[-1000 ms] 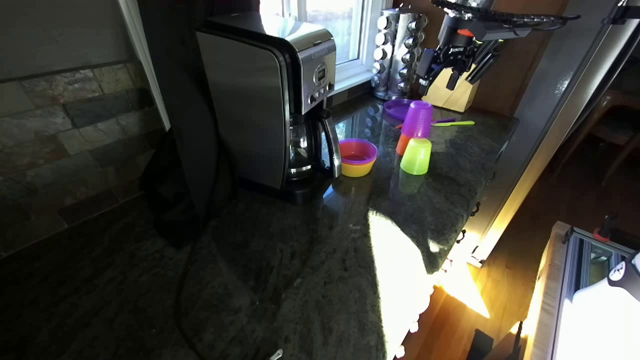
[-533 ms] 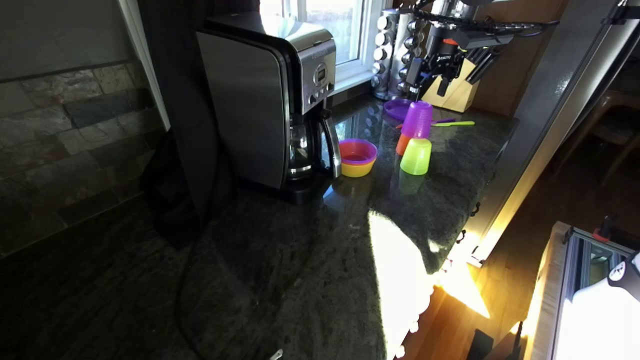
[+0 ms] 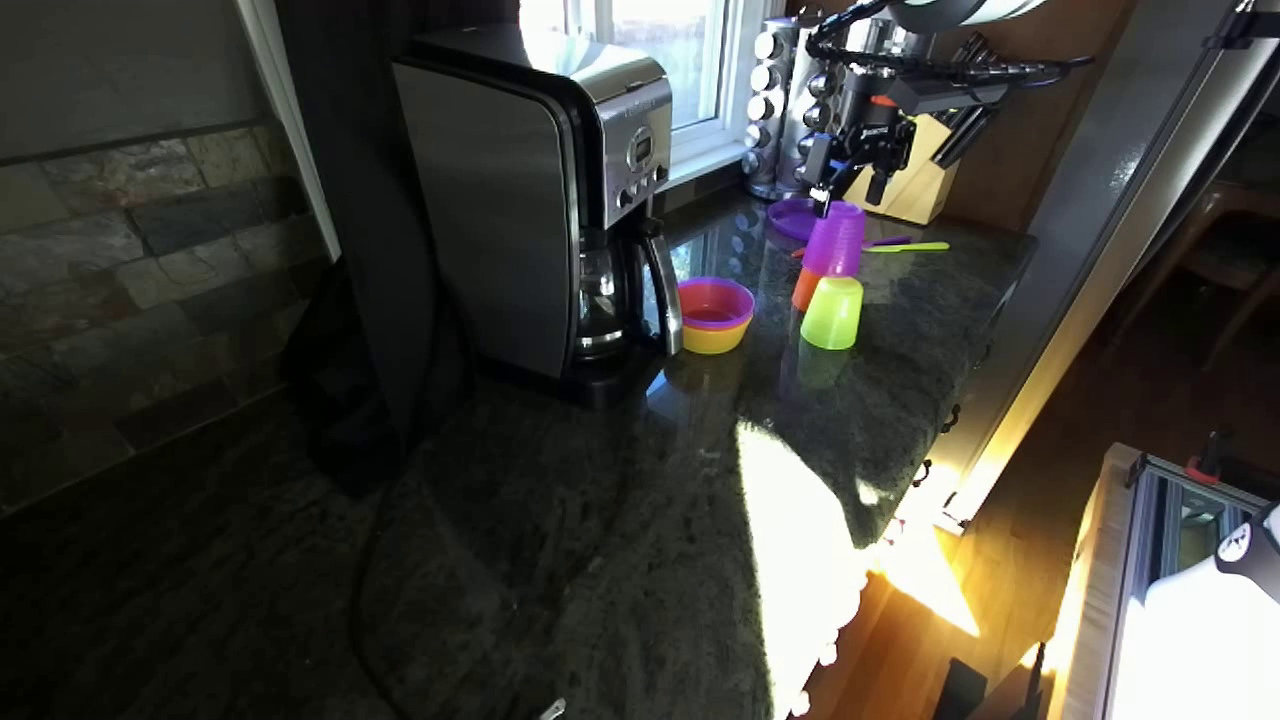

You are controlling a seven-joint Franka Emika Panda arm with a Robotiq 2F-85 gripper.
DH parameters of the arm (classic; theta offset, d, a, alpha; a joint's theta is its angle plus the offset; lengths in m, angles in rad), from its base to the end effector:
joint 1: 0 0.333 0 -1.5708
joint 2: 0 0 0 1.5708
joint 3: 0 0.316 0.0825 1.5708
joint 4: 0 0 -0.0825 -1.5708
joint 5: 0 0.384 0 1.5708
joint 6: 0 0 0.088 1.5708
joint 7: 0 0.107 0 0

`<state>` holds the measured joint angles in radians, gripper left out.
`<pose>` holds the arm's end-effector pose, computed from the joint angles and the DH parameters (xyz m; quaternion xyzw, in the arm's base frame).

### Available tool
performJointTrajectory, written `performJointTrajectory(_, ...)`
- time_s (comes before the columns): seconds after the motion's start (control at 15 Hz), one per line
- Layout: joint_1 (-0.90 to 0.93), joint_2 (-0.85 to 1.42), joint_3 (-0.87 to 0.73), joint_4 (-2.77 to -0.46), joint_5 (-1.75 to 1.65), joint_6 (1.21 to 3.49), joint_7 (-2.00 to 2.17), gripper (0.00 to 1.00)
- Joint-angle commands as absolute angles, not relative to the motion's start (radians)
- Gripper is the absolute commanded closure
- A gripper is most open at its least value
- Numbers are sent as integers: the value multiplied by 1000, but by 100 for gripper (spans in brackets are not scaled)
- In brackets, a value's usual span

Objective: Pick up the purple and yellow cup and place on the orange cup

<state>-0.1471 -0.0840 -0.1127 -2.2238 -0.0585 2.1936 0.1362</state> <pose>0.4993 -0.1355 0.4151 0.9830 -0.1804 0.0254 0.0211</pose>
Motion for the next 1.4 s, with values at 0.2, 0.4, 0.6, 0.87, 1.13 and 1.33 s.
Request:
performJointTrajectory(0.2,-141,-56,-116,-2200,-49,2149,149,40)
performJointTrajectory(0.4,-142,-57,-117,-2198,-52,2146,151,59)
performJointTrajectory(0.6,-143,-72,-118,-2202,-52,2141,148,59)
performJointTrajectory(0.87,-153,-91,-127,-2195,-58,2143,160,59)
performJointTrajectory(1.13,-165,-72,-142,-2173,-54,2150,172,59)
performJointTrajectory(1.33,-167,-43,-150,-2163,-41,2156,165,59)
